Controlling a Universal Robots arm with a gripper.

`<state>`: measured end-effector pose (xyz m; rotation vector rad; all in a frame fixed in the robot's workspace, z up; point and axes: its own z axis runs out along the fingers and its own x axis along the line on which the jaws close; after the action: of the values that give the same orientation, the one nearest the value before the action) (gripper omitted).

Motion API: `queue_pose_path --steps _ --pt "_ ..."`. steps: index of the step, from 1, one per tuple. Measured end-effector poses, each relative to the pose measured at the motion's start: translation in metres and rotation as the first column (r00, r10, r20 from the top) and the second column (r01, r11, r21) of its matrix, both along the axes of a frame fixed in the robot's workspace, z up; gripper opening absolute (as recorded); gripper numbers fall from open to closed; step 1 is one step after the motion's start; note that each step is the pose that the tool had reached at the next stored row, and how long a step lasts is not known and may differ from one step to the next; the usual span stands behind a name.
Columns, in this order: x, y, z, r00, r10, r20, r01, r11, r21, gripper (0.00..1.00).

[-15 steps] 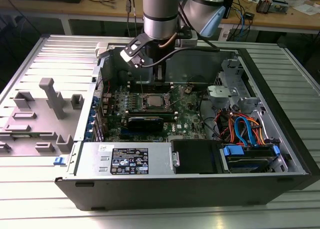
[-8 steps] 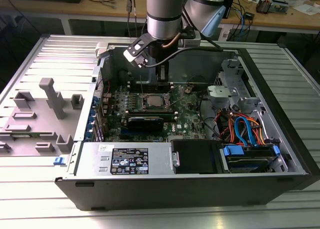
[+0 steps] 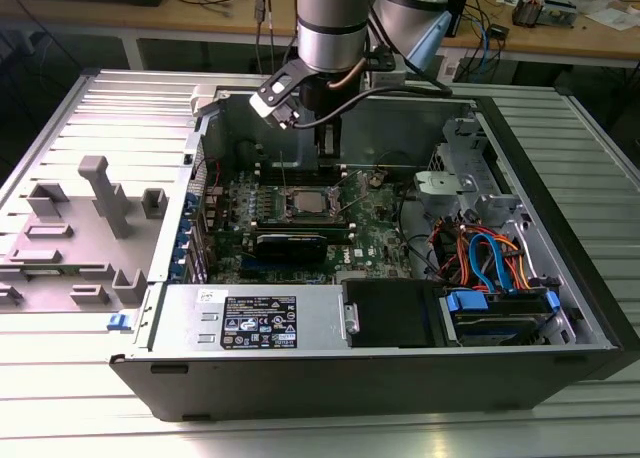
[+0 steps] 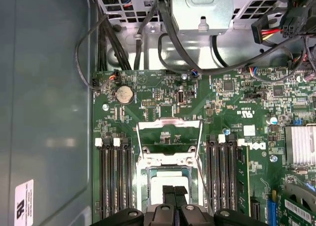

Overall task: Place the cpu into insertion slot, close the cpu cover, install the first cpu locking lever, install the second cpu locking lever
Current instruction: 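Close the cpu cover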

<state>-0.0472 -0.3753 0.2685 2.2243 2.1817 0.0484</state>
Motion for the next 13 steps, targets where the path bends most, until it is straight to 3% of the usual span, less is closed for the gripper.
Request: queue_pose_path --steps 13 --pt "0.0006 0.0001 0.0000 1.0000 0.000 0.0000 0.000 1.0000 0.0000 0.11"
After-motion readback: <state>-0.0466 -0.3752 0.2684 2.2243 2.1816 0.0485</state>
